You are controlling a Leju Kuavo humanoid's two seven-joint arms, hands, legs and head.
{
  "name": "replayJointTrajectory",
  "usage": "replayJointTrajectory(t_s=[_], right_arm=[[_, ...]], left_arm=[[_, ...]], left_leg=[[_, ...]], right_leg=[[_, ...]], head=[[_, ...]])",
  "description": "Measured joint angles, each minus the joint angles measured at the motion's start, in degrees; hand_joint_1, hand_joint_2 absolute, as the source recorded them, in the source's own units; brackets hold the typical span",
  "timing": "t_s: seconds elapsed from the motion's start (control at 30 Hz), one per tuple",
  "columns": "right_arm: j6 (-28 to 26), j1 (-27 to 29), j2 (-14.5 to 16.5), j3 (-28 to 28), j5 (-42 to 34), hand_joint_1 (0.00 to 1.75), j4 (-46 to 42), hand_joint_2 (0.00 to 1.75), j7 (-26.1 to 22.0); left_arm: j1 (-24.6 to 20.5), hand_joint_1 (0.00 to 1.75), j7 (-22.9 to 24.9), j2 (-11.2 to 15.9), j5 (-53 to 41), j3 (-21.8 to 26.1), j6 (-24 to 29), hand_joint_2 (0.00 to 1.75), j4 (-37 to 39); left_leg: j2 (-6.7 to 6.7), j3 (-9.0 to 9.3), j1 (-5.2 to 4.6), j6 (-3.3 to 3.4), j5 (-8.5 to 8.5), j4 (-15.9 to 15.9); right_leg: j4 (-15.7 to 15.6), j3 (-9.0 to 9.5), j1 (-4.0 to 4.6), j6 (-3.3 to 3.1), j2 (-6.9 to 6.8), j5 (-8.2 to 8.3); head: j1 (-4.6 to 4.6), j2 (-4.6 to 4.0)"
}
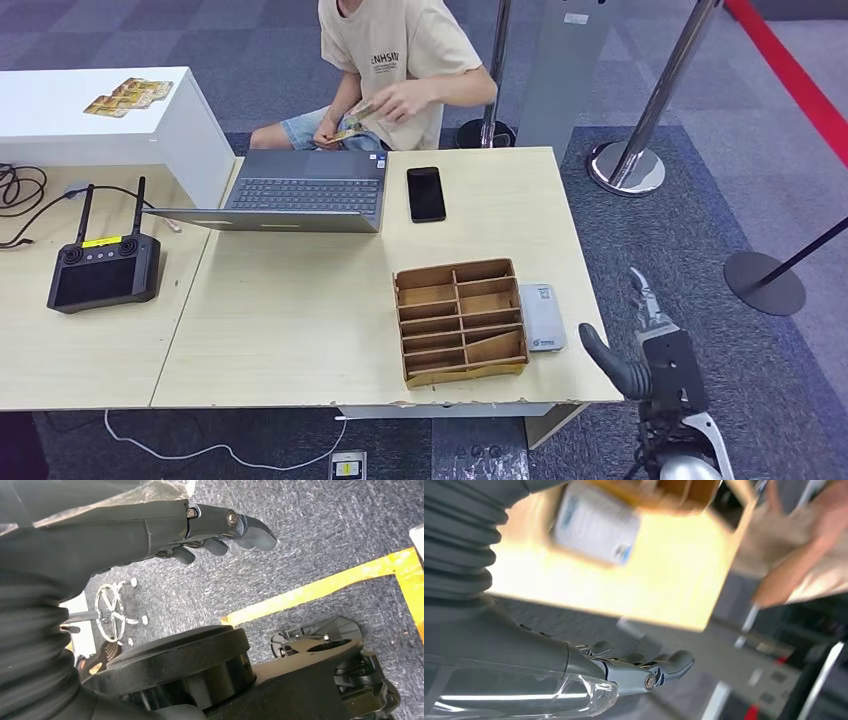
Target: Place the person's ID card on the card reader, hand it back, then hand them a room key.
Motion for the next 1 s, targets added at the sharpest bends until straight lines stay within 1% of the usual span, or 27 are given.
replayJointTrajectory(t_s=[0.1,0.17,0.3,0.4,0.47,0.57,0.63,0.73,0.83,1.0], right_arm=[[-2.7,3.4,0.2,-4.1,0.1,0.00,1.9,1.75,-1.1],[-3.5,5.0,0.8,-7.1,-0.1,0.00,3.8,1.75,-2.5],[-3.7,6.8,3.4,-13.7,-0.7,0.00,9.6,1.75,-6.0],[-3.8,6.7,5.9,-18.9,0.0,0.00,16.4,1.75,-8.4],[-3.9,5.5,7.4,-22.2,5.2,0.00,22.5,1.75,-8.1],[-3.9,1.6,9.5,-26.9,15.4,0.00,34.0,1.75,-6.5],[-3.8,-1.3,10.6,-29.6,18.2,0.00,41.9,1.75,-7.0],[-3.5,-5.3,12.4,-32.8,18.2,0.00,53.0,1.75,-8.8],[-2.3,-8.3,14.3,-35.5,15.8,0.00,62.9,1.75,-10.4],[-1.1,-11.1,16.6,-39.0,12.0,0.00,73.9,1.75,-14.3]], left_arm=[[0.0,0.00,0.3,0.0,0.1,0.1,0.2,1.75,0.0],[0.0,0.00,0.3,0.0,0.1,0.1,0.3,1.75,0.0],[0.1,0.00,0.6,-0.1,0.1,0.4,0.4,1.75,0.0],[0.1,0.00,0.8,-0.2,-0.2,0.5,0.4,1.75,0.0],[0.1,0.00,1.0,-0.3,-0.4,0.5,0.4,1.75,0.0],[0.0,0.00,1.3,-0.5,-0.7,0.5,0.5,1.75,0.0],[0.0,0.00,1.4,-0.6,-0.8,0.5,0.6,1.75,0.0],[-0.1,0.00,1.4,-0.7,-0.8,0.5,0.6,1.75,0.0],[-0.1,0.00,1.7,-0.8,-0.8,0.5,0.6,1.75,0.0],[-0.2,0.00,2.0,-0.9,-0.9,0.5,0.6,1.75,0.0]], left_leg=[[0.00,0.00,0.00,0.01,-0.01,0.0],[0.00,0.01,0.01,0.01,-0.01,0.0],[0.01,0.03,0.02,0.01,-0.02,0.0],[0.02,0.03,0.02,0.01,-0.02,0.0],[0.03,0.03,0.02,0.01,-0.02,0.0],[0.08,0.06,0.02,0.01,-0.01,0.0],[0.10,0.07,0.01,0.01,-0.01,0.0],[0.11,0.07,0.01,0.01,-0.01,0.0],[0.10,0.07,0.02,0.01,-0.02,0.0],[0.09,0.05,0.02,0.01,-0.02,0.0]], right_leg=[[0.0,0.00,0.00,0.01,0.00,-0.01],[0.0,0.00,0.01,0.01,0.01,-0.01],[0.0,-0.03,0.01,0.01,0.01,-0.01],[0.0,-0.02,0.02,0.00,0.01,-0.02],[0.0,-0.02,0.02,0.00,0.05,-0.01],[0.0,-0.03,0.01,0.00,0.10,-0.01],[0.0,-0.03,0.00,0.00,0.10,-0.01],[0.0,-0.03,0.01,0.00,0.10,0.00],[0.0,-0.03,0.01,0.00,0.10,-0.01],[0.0,-0.03,0.01,-0.02,0.10,-0.03]], head=[[0.00,0.00],[-0.01,0.00],[-0.01,0.00],[-0.01,0.00],[-0.01,0.00],[0.01,-0.01],[0.01,0.00],[0.00,0.00],[0.00,0.00],[-0.01,0.00]])
